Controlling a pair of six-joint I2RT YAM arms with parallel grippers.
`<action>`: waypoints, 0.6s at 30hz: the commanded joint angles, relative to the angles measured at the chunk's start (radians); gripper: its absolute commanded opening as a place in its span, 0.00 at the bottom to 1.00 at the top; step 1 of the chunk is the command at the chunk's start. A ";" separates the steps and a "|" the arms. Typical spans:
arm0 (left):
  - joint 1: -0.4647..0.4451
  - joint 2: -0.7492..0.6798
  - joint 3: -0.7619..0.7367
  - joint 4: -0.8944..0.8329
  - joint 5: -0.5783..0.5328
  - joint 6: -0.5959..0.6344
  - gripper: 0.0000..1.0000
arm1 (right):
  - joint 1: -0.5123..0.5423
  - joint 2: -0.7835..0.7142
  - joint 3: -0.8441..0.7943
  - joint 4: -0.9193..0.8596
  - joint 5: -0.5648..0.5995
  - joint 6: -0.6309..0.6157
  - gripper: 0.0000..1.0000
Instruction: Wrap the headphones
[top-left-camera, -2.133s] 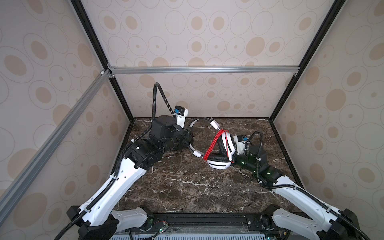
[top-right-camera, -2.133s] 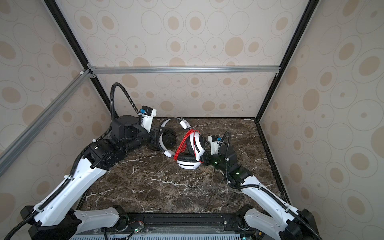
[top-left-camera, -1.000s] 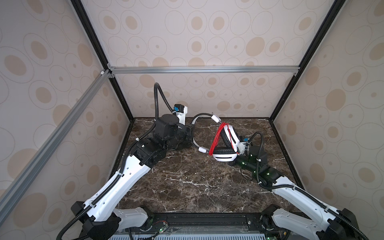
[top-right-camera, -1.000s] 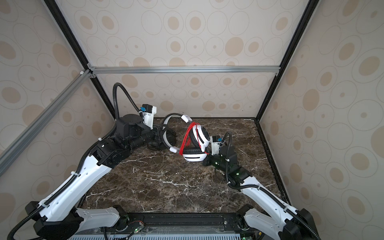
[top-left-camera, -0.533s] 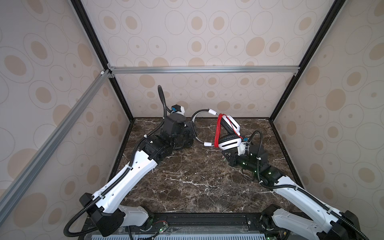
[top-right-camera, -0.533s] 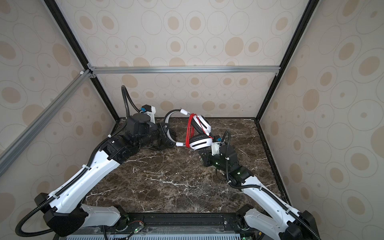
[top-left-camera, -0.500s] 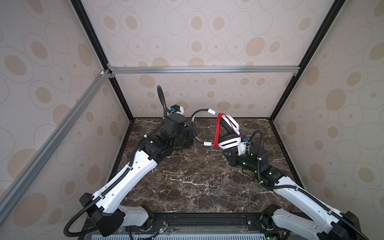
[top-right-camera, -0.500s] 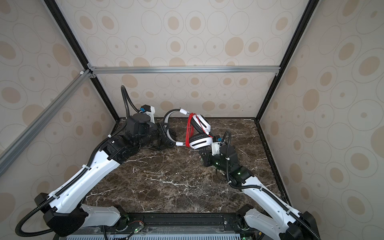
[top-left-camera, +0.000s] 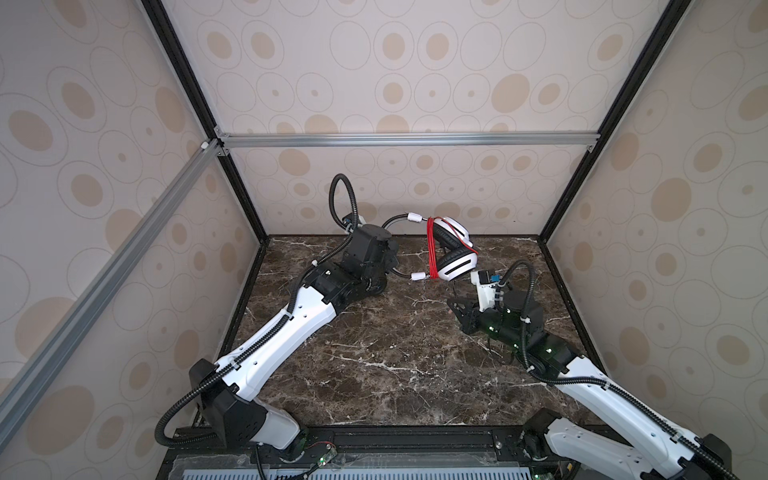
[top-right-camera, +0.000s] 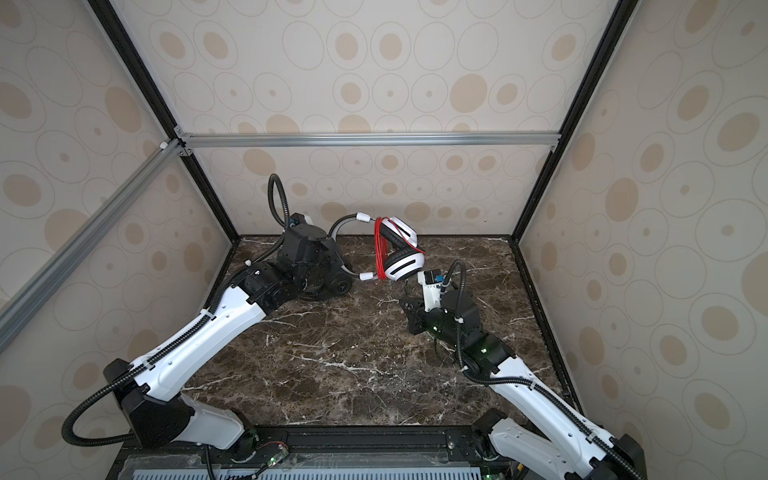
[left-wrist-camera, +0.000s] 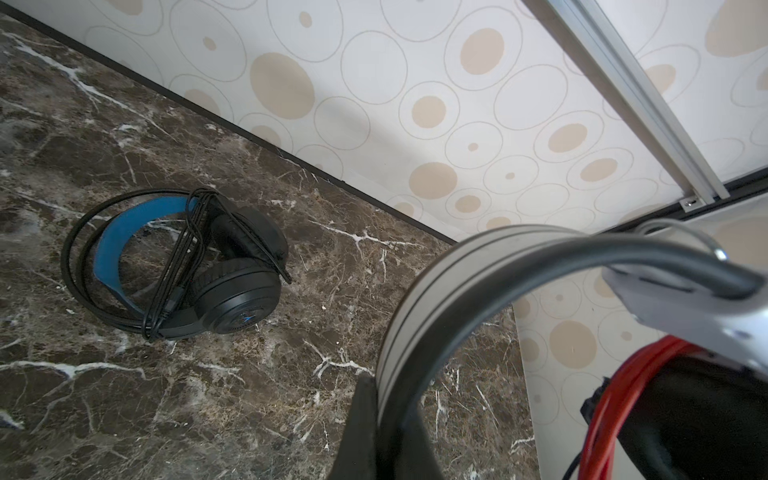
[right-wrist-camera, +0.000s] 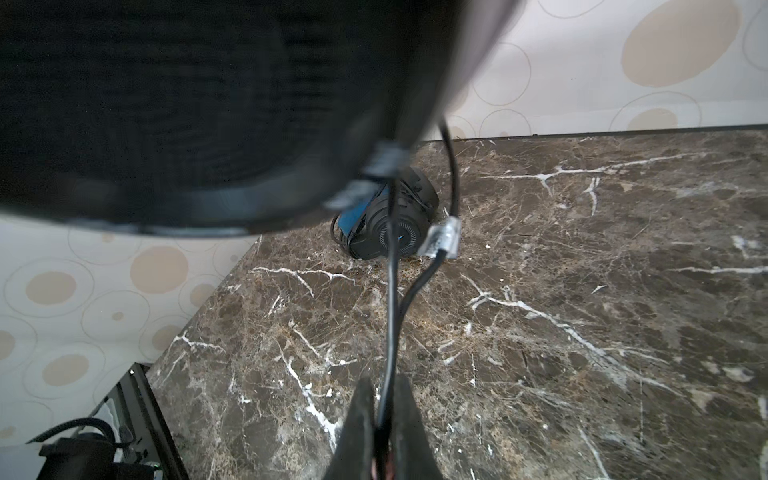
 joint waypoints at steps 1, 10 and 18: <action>0.010 -0.003 0.110 0.179 -0.127 -0.129 0.00 | 0.071 0.008 0.049 -0.130 0.067 -0.095 0.04; 0.008 0.024 0.090 0.154 -0.181 -0.085 0.00 | 0.192 0.044 0.211 -0.258 0.143 -0.222 0.03; -0.011 -0.007 0.020 0.074 -0.254 0.032 0.00 | 0.222 0.151 0.455 -0.478 0.158 -0.311 0.02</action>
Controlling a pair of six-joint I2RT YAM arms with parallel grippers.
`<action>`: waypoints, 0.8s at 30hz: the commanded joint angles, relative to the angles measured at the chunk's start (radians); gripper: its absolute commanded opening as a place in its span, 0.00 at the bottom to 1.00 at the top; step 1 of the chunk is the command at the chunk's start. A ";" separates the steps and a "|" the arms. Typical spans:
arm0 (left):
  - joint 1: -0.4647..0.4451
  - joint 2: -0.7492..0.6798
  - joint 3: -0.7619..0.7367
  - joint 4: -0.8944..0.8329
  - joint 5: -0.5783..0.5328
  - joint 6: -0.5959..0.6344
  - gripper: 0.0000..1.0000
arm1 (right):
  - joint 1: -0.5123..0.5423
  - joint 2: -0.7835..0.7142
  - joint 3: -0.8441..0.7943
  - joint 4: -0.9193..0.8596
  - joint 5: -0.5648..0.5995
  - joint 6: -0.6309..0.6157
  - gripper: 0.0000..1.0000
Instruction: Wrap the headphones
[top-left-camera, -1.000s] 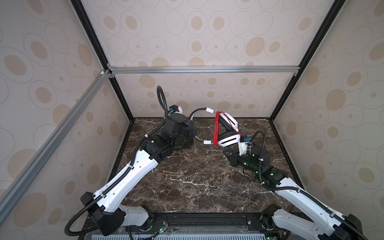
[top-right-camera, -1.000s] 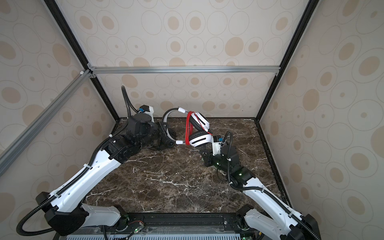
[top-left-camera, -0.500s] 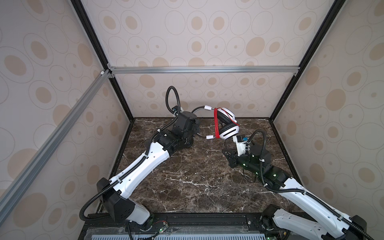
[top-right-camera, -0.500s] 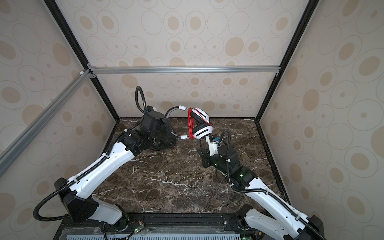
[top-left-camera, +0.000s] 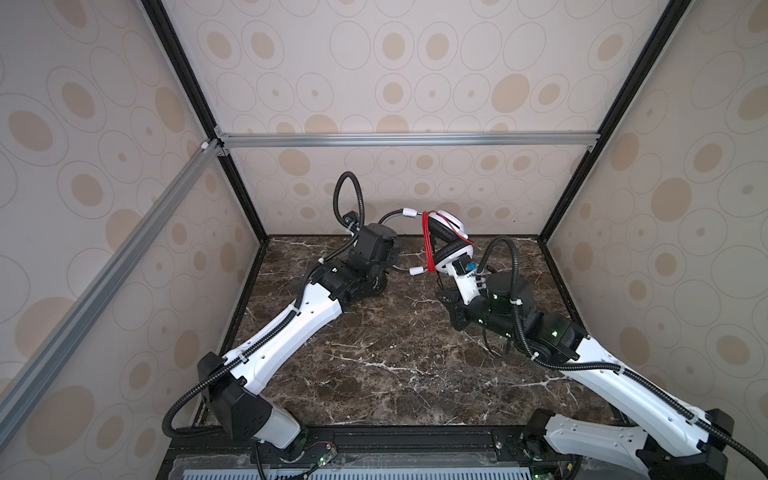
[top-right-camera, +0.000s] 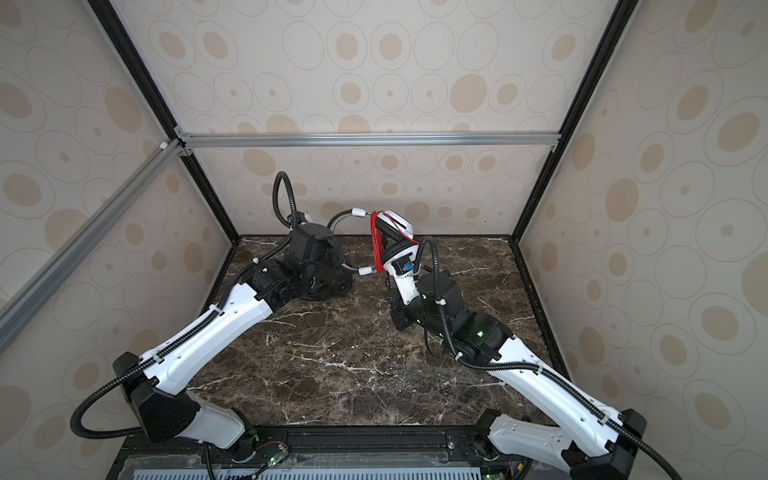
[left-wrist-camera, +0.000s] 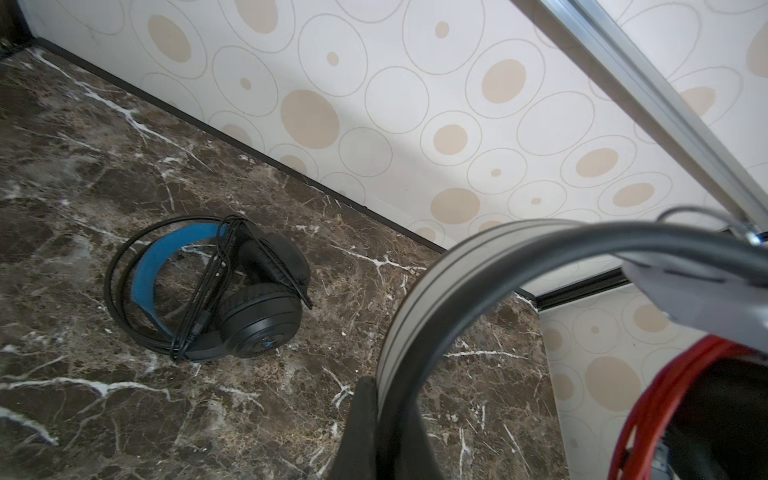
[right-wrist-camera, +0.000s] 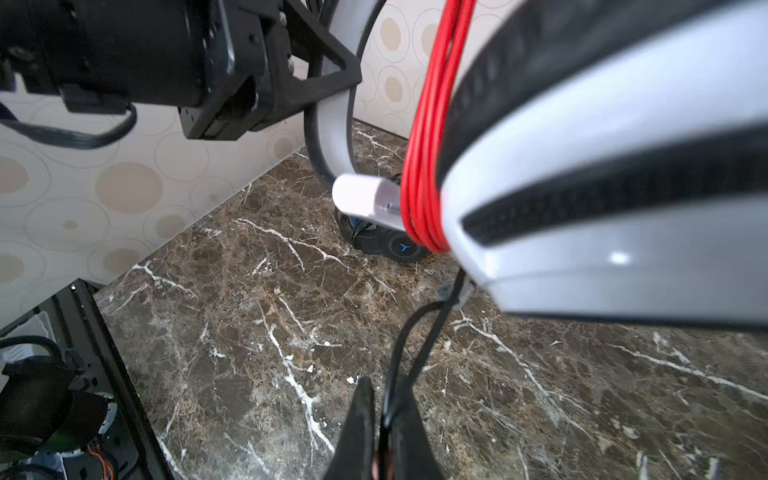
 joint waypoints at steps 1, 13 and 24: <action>-0.004 -0.040 0.007 0.052 -0.139 0.014 0.00 | 0.022 0.020 0.082 -0.138 -0.046 -0.061 0.02; -0.048 -0.034 -0.033 -0.100 -0.147 0.288 0.00 | 0.038 0.218 0.418 -0.355 0.005 -0.107 0.02; -0.065 -0.025 -0.054 -0.205 -0.108 0.447 0.00 | 0.040 0.350 0.580 -0.515 0.171 -0.165 0.02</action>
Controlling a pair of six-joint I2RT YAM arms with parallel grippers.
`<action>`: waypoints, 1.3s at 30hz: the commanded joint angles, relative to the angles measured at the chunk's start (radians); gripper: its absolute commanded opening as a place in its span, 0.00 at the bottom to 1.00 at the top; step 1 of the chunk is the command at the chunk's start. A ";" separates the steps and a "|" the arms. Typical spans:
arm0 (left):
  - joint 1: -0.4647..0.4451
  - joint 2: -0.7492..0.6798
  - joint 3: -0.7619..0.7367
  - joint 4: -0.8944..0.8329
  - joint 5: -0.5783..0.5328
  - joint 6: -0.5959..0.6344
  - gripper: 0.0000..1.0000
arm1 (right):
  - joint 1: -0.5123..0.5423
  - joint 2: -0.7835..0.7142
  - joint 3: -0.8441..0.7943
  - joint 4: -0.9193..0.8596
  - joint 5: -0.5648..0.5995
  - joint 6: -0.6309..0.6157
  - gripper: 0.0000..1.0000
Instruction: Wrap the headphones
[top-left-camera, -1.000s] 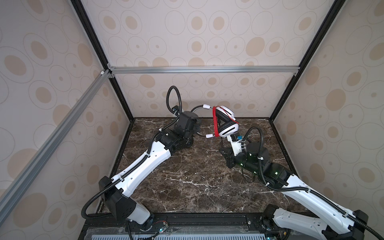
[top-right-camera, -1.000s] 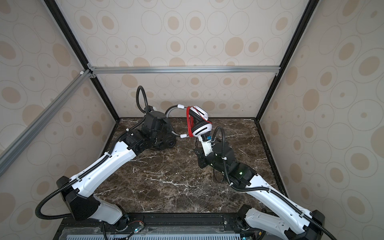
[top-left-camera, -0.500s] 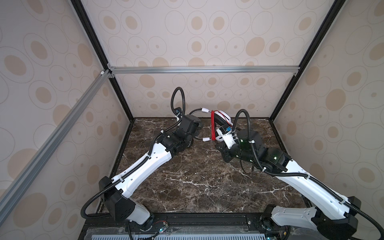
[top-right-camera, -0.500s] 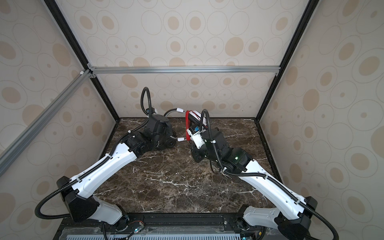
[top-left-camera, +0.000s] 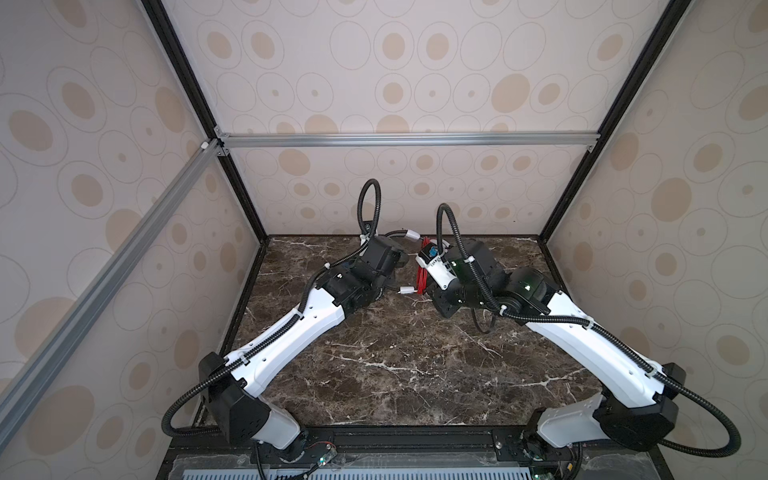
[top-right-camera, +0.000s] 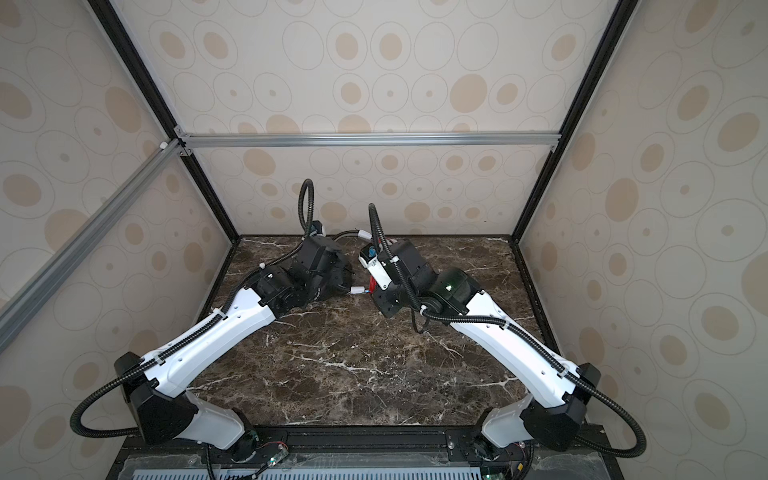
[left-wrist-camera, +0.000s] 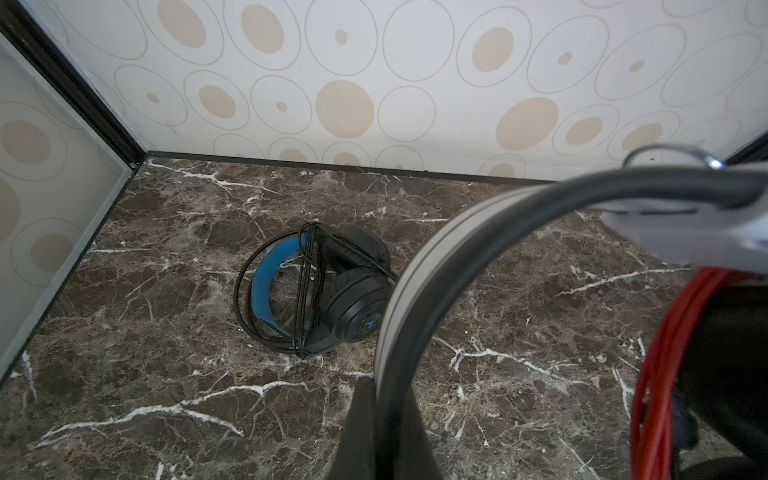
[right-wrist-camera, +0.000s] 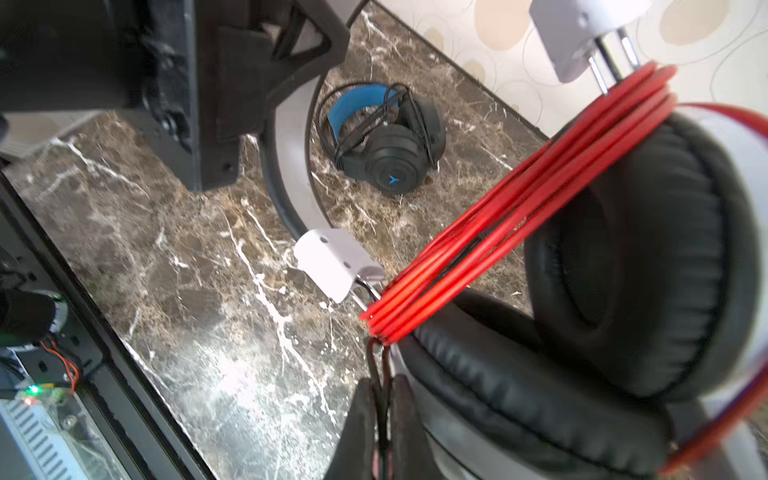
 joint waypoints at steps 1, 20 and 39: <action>-0.014 -0.018 -0.018 -0.067 -0.013 0.105 0.00 | -0.002 0.006 0.080 -0.009 0.101 -0.050 0.02; -0.046 -0.157 -0.182 0.102 0.160 0.270 0.00 | -0.012 0.107 0.142 -0.041 0.253 -0.219 0.04; -0.045 -0.142 -0.233 0.125 0.311 0.230 0.00 | -0.023 0.154 0.174 -0.036 0.391 -0.307 0.13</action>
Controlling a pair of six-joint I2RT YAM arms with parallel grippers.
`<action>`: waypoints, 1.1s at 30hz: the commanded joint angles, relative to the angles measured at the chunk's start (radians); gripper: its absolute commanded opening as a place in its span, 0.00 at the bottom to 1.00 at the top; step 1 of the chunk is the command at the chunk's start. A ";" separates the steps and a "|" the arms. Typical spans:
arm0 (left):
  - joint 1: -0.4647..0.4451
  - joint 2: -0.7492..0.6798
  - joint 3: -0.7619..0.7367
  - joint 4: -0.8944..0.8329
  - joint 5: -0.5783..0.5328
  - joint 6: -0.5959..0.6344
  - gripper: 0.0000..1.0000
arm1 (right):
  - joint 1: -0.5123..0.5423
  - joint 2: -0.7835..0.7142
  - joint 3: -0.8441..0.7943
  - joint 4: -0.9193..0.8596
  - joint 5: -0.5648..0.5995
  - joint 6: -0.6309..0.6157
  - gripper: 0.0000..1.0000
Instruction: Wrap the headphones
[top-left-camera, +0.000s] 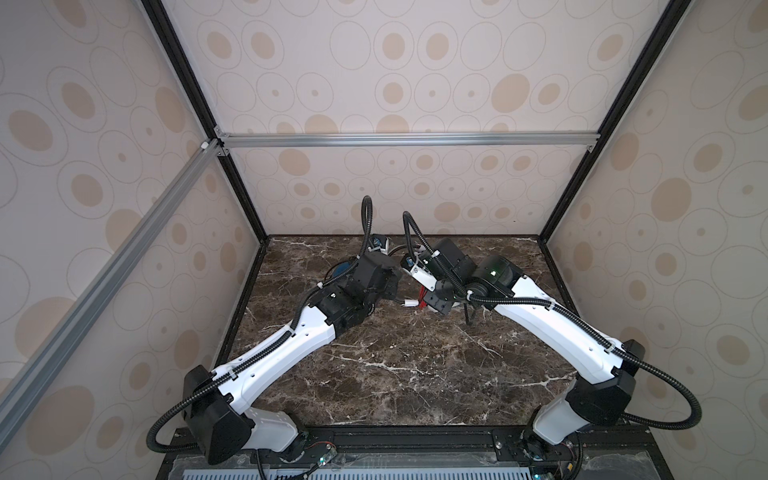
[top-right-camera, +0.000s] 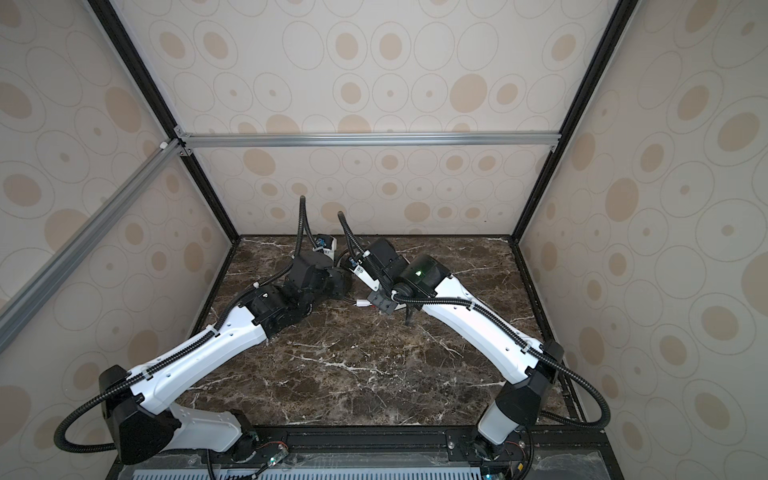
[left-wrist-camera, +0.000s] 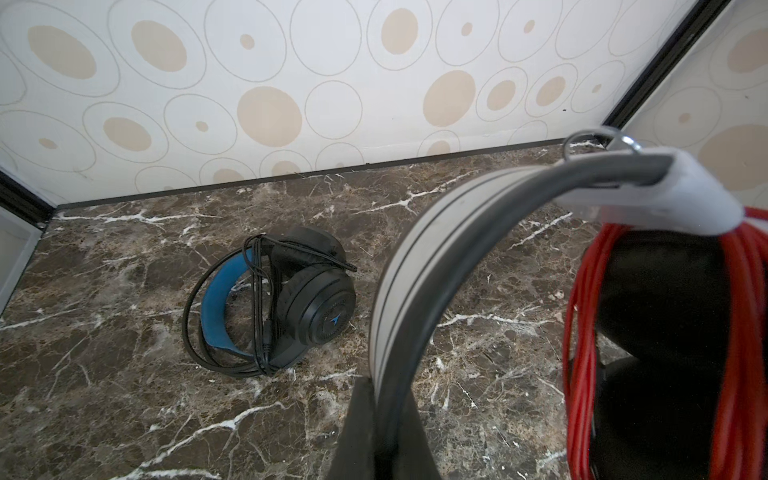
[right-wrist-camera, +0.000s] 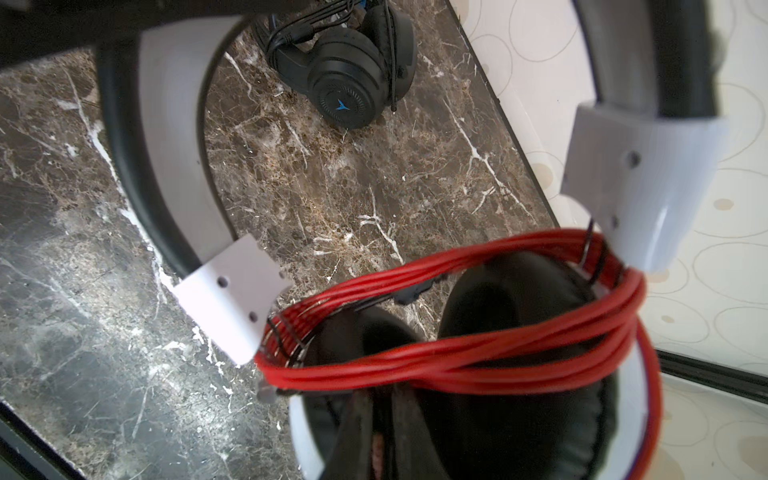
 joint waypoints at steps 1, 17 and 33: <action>-0.022 -0.018 -0.004 -0.105 0.129 0.033 0.00 | -0.037 -0.027 0.028 0.121 0.181 -0.042 0.13; -0.021 -0.010 0.013 -0.125 0.126 0.014 0.00 | -0.037 -0.111 -0.048 0.177 0.111 -0.048 0.15; 0.001 0.023 0.099 -0.161 0.147 -0.007 0.00 | -0.115 -0.356 -0.251 0.334 -0.167 0.100 0.45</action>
